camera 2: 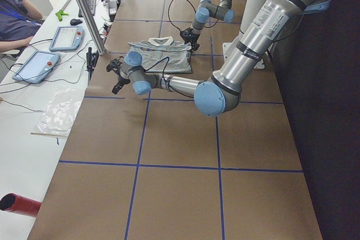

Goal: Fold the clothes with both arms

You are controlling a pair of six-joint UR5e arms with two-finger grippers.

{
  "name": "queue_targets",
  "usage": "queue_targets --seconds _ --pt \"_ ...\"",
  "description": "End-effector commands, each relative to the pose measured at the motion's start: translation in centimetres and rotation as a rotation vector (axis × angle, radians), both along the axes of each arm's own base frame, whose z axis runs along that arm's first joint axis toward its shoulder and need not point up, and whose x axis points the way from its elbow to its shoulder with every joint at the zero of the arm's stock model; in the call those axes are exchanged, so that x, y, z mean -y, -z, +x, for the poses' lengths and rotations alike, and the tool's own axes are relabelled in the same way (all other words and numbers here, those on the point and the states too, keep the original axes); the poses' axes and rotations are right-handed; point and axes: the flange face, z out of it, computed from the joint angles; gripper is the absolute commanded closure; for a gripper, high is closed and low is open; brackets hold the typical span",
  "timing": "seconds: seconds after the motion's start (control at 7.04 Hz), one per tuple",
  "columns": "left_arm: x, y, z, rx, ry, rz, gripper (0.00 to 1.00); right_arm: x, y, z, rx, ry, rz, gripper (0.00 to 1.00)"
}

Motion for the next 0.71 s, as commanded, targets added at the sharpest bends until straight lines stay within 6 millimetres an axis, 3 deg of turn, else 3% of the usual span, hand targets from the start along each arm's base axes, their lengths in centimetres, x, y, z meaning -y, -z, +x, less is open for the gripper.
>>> queue_targets --seconds 0.0,0.14,0.28,0.57 --pt "0.0 0.0 0.0 0.000 0.000 0.000 0.00 -0.1 -1.0 0.1 -0.025 0.006 -0.013 0.35" --pt "0.0 0.0 0.0 0.000 0.000 0.000 0.00 -0.1 -0.9 0.2 -0.024 0.014 -0.006 0.55" --pt "0.0 -0.1 0.0 0.001 0.000 -0.001 0.00 -0.2 -0.6 0.3 -0.018 0.019 -0.003 0.64" --pt "0.0 0.0 0.0 -0.001 0.000 0.001 0.00 0.1 0.2 1.0 -0.003 0.015 0.007 0.64"
